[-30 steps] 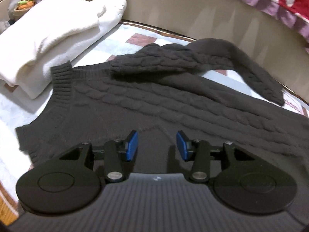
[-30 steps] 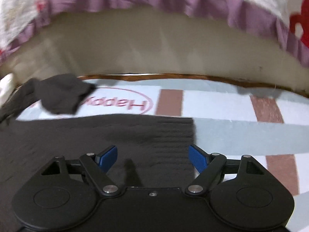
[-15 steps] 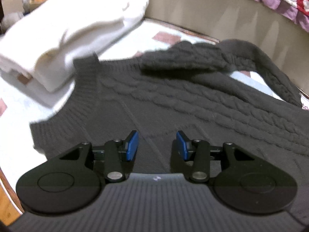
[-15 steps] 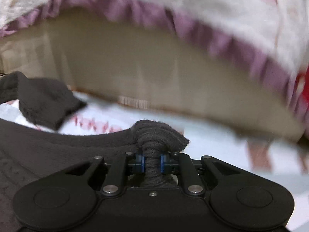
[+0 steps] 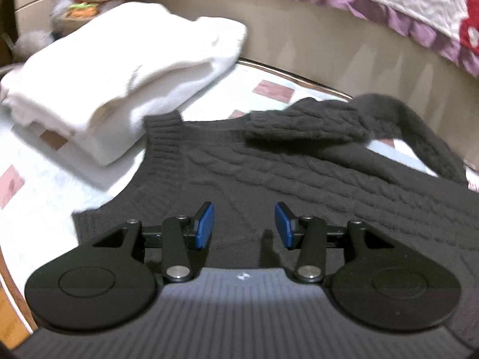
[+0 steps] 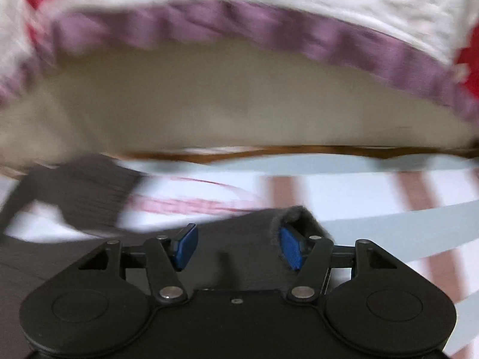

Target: Fold clothes

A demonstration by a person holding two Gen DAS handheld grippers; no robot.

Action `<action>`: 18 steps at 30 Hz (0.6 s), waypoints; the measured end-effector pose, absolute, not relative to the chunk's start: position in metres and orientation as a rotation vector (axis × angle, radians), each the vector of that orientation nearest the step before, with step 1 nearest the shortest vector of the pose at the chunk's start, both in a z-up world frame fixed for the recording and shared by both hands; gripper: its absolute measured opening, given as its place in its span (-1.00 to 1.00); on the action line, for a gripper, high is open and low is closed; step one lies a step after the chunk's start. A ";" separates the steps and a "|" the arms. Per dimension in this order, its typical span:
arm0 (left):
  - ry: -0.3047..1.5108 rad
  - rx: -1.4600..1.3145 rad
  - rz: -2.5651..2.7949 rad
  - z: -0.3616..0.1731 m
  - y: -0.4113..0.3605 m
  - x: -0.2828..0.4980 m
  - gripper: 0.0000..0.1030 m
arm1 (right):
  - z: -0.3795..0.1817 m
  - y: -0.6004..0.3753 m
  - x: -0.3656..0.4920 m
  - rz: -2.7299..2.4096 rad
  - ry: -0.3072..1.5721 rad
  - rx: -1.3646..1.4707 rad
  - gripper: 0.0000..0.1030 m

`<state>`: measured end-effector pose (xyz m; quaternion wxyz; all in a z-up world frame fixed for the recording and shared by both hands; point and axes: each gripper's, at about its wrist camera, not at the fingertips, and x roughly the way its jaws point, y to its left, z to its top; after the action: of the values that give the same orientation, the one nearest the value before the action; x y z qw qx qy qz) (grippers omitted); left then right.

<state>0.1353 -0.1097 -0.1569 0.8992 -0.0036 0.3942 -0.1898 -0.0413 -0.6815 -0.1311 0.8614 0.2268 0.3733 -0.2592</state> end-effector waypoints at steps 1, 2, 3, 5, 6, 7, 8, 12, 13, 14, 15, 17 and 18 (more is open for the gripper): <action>0.821 -0.021 -0.392 -0.157 -0.109 0.137 -0.16 | -0.115 -0.671 -0.029 -0.499 0.796 0.503 0.28; 0.808 -0.028 -0.407 -0.155 -0.109 0.138 -0.16 | -0.099 -0.660 -0.016 -0.453 0.812 0.529 0.27; 0.793 -0.028 -0.418 -0.153 -0.109 0.138 -0.15 | -0.083 -0.648 -0.002 -0.406 0.826 0.558 0.27; 0.759 -0.001 -0.424 -0.147 -0.109 0.138 -0.15 | -0.050 -0.624 0.028 -0.312 0.850 0.623 0.27; 0.747 0.009 -0.429 -0.144 -0.109 0.138 -0.15 | -0.031 -0.612 0.042 -0.269 0.859 0.659 0.27; 0.745 0.020 -0.442 -0.142 -0.109 0.140 -0.14 | -0.014 -0.601 0.053 -0.223 0.856 0.712 0.27; 0.746 0.042 -0.460 -0.140 -0.112 0.143 -0.14 | 0.002 -0.589 0.063 -0.175 0.837 0.784 0.27; 0.706 0.179 -0.482 -0.139 -0.128 0.156 -0.11 | 0.054 -0.506 0.112 0.001 0.897 0.735 0.27; 0.703 0.202 -0.485 -0.140 -0.131 0.161 -0.11 | 0.065 -0.478 0.124 0.035 0.895 0.581 0.28; 0.700 0.219 -0.493 -0.141 -0.135 0.164 -0.11 | 0.069 -0.455 0.132 0.073 0.883 0.456 0.29; 0.698 0.225 -0.512 -0.140 -0.138 0.168 -0.11 | 0.067 -0.438 0.140 0.110 0.873 0.373 0.29; 0.694 0.236 -0.549 -0.140 -0.144 0.174 -0.11 | 0.039 -0.427 0.150 0.117 0.873 0.326 0.28; 0.692 0.241 -0.567 -0.140 -0.147 0.177 -0.11 | 0.022 -0.425 0.154 0.109 0.875 0.317 0.24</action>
<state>0.1772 -0.1469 -0.1400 0.8946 0.1160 0.3337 -0.2735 0.1545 -0.4251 0.0220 0.8923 0.1526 0.4217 0.0524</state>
